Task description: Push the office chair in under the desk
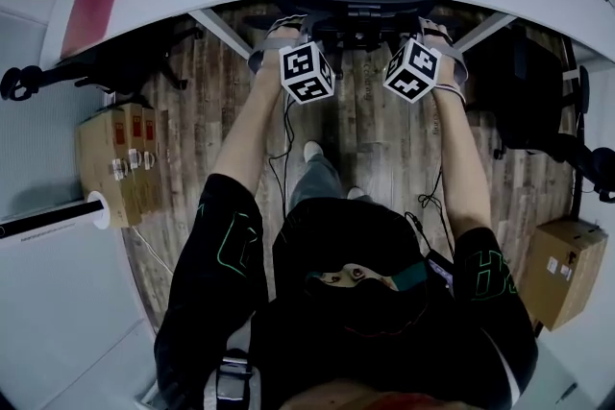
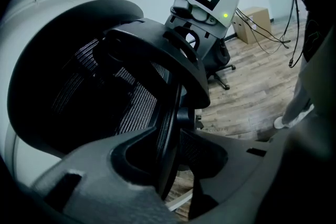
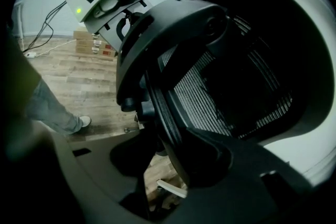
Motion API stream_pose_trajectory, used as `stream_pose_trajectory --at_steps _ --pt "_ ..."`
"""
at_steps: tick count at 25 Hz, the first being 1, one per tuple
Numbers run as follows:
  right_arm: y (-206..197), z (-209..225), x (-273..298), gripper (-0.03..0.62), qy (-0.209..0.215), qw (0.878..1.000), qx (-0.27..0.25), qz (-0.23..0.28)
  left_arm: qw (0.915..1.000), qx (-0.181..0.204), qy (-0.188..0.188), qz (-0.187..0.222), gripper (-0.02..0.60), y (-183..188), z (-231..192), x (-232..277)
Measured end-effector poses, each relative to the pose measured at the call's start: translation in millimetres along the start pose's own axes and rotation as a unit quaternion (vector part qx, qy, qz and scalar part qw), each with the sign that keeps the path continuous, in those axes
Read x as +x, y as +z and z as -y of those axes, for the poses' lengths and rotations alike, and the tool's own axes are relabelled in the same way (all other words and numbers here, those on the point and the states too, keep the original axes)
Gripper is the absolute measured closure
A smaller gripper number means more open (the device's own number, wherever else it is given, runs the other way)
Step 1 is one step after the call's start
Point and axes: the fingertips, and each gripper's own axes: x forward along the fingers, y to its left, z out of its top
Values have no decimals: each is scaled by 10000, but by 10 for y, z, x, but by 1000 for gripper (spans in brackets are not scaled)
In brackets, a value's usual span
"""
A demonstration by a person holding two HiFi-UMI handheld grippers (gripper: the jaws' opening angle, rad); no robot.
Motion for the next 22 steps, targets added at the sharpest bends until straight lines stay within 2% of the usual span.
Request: stream_pose_trajectory --at_steps 6,10,14,16,18,20,22 --pt "204 107 154 428 84 10000 -29 8 9999 97 -91 50 443 -198 -258 81" --pt "316 84 236 422 -180 9998 3 -123 9997 221 -58 18 443 -333 -338 90" --pt "377 99 277 419 -359 9992 8 -160 9975 495 425 268 437 -380 -405 75" --pt "373 89 280 416 -431 9989 -10 -169 9954 526 690 409 423 -381 -413 57" --pt "364 93 277 411 -496 9987 14 -113 9952 500 765 359 420 -376 -417 62" --pt "375 104 258 407 -508 9984 228 14 9959 428 767 218 417 -372 -426 64" --pt "400 119 201 397 -558 9955 750 167 9958 193 882 150 399 -378 -445 15"
